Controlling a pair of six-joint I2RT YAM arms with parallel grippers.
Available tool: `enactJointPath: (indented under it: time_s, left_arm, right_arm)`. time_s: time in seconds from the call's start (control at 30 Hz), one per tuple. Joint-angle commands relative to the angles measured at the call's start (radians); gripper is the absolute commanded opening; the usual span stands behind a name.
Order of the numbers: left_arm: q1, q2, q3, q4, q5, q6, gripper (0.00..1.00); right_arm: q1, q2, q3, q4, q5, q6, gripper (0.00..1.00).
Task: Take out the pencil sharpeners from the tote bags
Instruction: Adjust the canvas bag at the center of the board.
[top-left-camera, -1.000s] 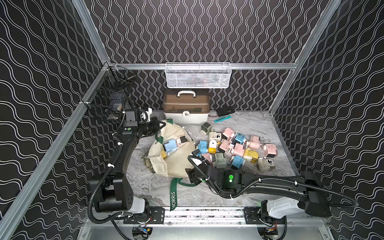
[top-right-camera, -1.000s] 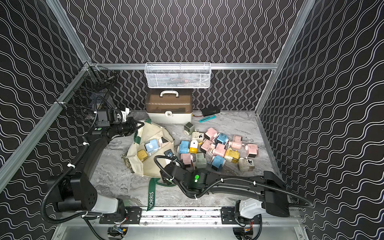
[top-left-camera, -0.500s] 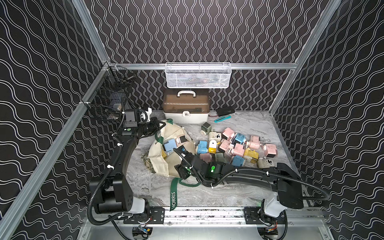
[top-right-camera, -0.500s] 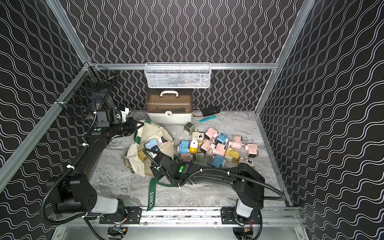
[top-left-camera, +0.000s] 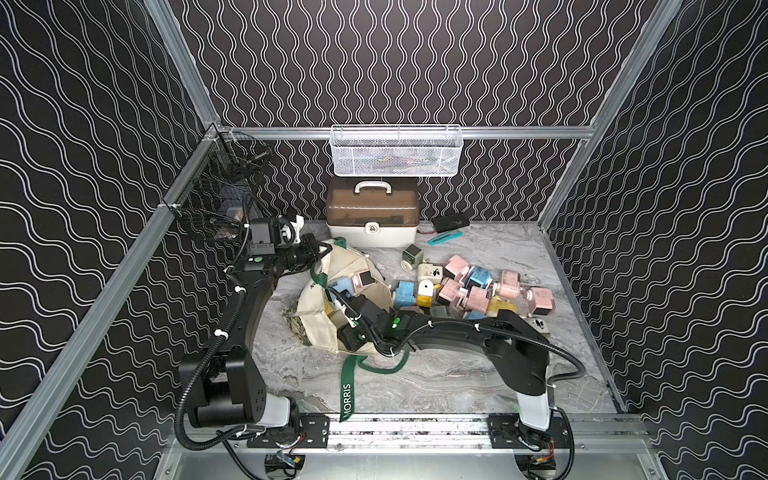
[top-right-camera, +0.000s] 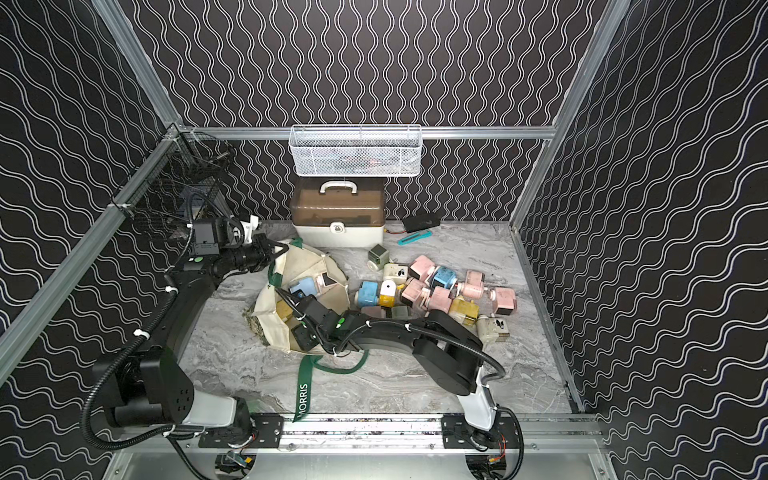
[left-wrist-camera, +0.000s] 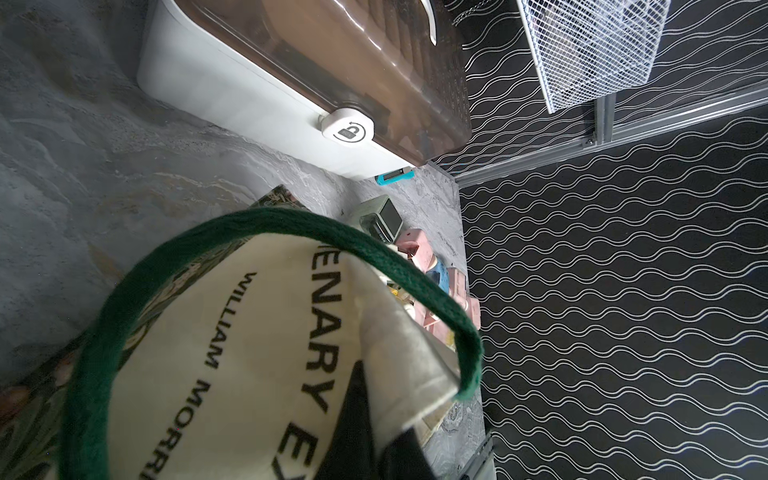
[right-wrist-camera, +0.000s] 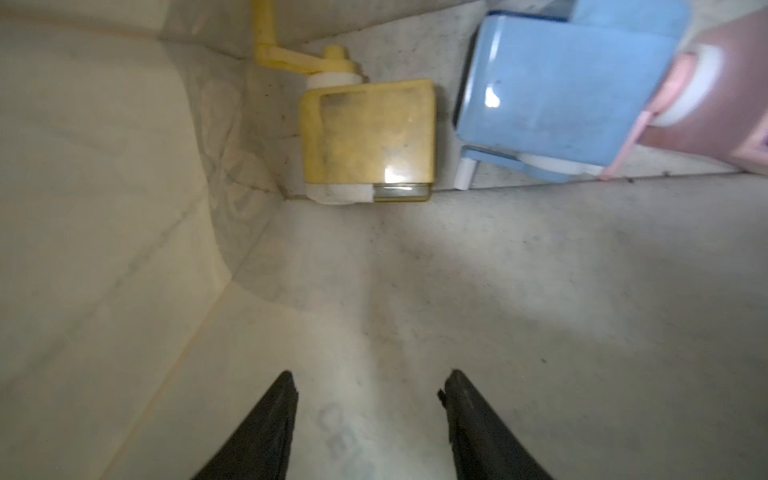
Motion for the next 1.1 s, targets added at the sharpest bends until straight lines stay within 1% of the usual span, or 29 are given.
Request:
enactJointPath:
  time_s: [0.0,0.13,0.2,0.3,0.37,0.43,0.53,0.6,0.67,0.77,0.9,1.07]
  left_arm:
    - [0.001,-0.010,0.005,0.092,0.049,0.015,0.00]
    - [0.000,0.002,0.026,0.016,0.024,0.068,0.00]
    - [-0.005,0.012,0.022,0.023,0.037,0.071,0.00]
    - [-0.025,0.005,0.021,0.027,0.039,0.087,0.00]
    - [-0.038,-0.005,0.026,0.013,0.019,0.110,0.00]
    - [-0.045,-0.009,0.030,-0.007,-0.002,0.131,0.00]
    - [-0.047,-0.003,0.034,-0.015,0.003,0.134,0.00]
    - [-0.047,-0.004,0.038,-0.022,0.005,0.135,0.00]
    - [-0.047,-0.012,0.035,-0.021,-0.002,0.137,0.00]
    - [-0.047,-0.019,0.026,-0.007,-0.002,0.128,0.00]
    - [-0.047,-0.011,0.027,-0.004,0.009,0.117,0.00]
    - [-0.047,-0.015,0.023,0.006,0.013,0.109,0.00]
  right_arm:
    - [0.028,0.070,0.076,0.028,-0.076,-0.062,0.61]
    - [0.038,0.133,0.133,0.057,-0.142,-0.117,0.64]
    - [0.038,0.148,0.143,0.063,-0.156,-0.151,0.69]
    - [0.025,0.132,0.118,0.093,-0.093,-0.175,0.82]
    - [-0.004,0.111,0.098,0.113,-0.072,-0.147,0.86]
    - [-0.044,0.089,0.075,0.142,-0.080,-0.117,0.89]
    - [-0.081,0.066,0.058,0.166,-0.029,-0.075,0.92]
    - [-0.096,0.065,0.057,0.165,0.034,-0.047,0.95]
    - [-0.110,0.072,0.050,0.180,0.049,-0.026,0.97]
    - [-0.126,0.094,0.040,0.229,0.036,-0.005,0.99]
    - [-0.126,0.137,0.072,0.243,0.024,-0.019,1.00]
    - [-0.125,0.182,0.096,0.282,-0.051,-0.019,0.98]
